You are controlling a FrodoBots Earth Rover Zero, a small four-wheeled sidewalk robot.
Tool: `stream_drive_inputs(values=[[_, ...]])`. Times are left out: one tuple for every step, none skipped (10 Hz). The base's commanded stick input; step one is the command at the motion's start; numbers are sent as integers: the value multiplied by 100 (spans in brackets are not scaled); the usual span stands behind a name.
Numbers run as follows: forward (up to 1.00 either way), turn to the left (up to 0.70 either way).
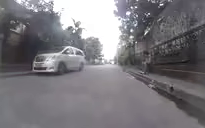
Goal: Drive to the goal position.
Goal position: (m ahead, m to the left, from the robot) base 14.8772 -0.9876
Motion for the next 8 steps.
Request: stream_drive_inputs(values=[[100, 0], [100, 0], [100, 0], [100, 0], [100, 0], [100, 0], [100, -36], [100, -40]])
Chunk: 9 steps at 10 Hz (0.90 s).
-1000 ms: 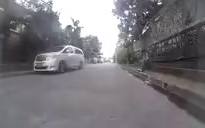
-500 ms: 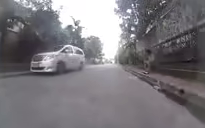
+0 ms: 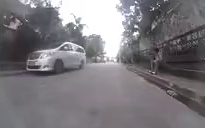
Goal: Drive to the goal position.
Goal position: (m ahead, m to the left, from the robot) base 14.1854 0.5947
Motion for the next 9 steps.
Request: stream_drive_inputs(values=[[100, -40], [100, -30], [100, -17], [100, -4], [100, 0], [100, 0], [100, 0], [100, 0], [100, 0]])
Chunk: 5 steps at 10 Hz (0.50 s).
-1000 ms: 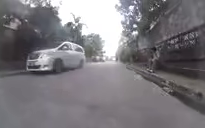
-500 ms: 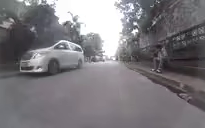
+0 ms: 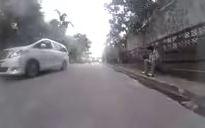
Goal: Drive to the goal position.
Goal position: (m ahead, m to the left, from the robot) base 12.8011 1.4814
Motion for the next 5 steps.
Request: stream_drive_inputs(values=[[100, 0], [100, 0], [100, 0], [100, 0], [100, 0]])
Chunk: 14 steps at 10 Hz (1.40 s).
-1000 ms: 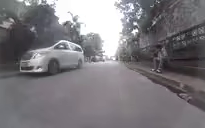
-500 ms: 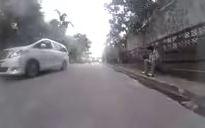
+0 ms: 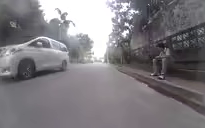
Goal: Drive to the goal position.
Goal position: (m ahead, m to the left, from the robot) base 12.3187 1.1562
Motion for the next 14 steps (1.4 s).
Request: stream_drive_inputs(values=[[100, 0], [100, 0], [100, 0], [100, 0], [100, 0], [100, 0], [100, 0], [100, -13], [100, -28], [100, -36], [100, -11], [100, -1], [100, 0], [100, 0]])
